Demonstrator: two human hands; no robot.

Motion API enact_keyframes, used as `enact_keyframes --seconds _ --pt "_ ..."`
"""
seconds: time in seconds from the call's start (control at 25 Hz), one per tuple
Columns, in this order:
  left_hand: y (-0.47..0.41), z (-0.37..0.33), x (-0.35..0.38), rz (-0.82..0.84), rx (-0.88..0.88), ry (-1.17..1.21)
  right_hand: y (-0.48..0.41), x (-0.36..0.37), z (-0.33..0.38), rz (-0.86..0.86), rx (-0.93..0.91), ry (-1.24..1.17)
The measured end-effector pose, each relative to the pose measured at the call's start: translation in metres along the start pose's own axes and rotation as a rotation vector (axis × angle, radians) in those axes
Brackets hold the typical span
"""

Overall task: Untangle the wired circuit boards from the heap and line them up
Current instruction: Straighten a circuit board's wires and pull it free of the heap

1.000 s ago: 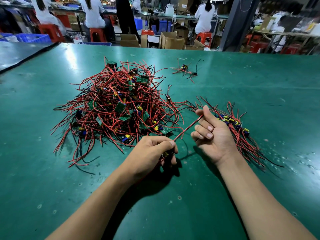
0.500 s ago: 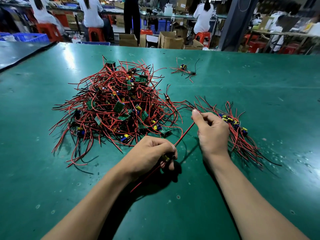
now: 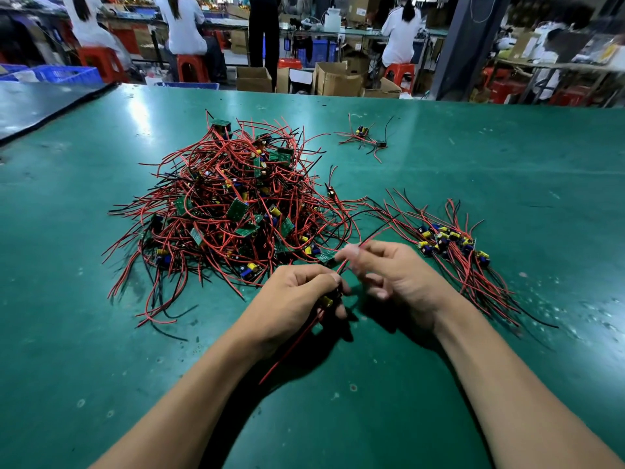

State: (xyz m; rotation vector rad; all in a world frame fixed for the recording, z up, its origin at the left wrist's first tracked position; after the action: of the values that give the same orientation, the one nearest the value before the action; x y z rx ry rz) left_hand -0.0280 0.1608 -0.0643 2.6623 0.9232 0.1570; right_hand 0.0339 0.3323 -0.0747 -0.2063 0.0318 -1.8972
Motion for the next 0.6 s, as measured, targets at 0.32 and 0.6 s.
enact_keyframes --seconds 0.32,0.6 --pt "-0.002 -0.002 0.001 -0.020 -0.012 -0.008 -0.003 0.001 0.002 -0.120 -0.065 0.161" --pt "0.001 -0.005 0.003 -0.005 -0.006 -0.098 -0.016 -0.018 -0.011 -0.499 -0.213 0.272"
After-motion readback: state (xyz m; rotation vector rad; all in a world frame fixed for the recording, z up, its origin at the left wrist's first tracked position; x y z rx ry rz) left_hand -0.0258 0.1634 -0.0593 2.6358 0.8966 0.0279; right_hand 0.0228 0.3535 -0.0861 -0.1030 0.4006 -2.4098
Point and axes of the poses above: each hand's wrist, its own y-axis away from the middle knuckle, its own x-axis out of the palm, z = x × y, the point moved 1 cm from there along -y, towards the middle knuckle, and after that the axes turned 14 degrees about -x, right-handed, at the moved point
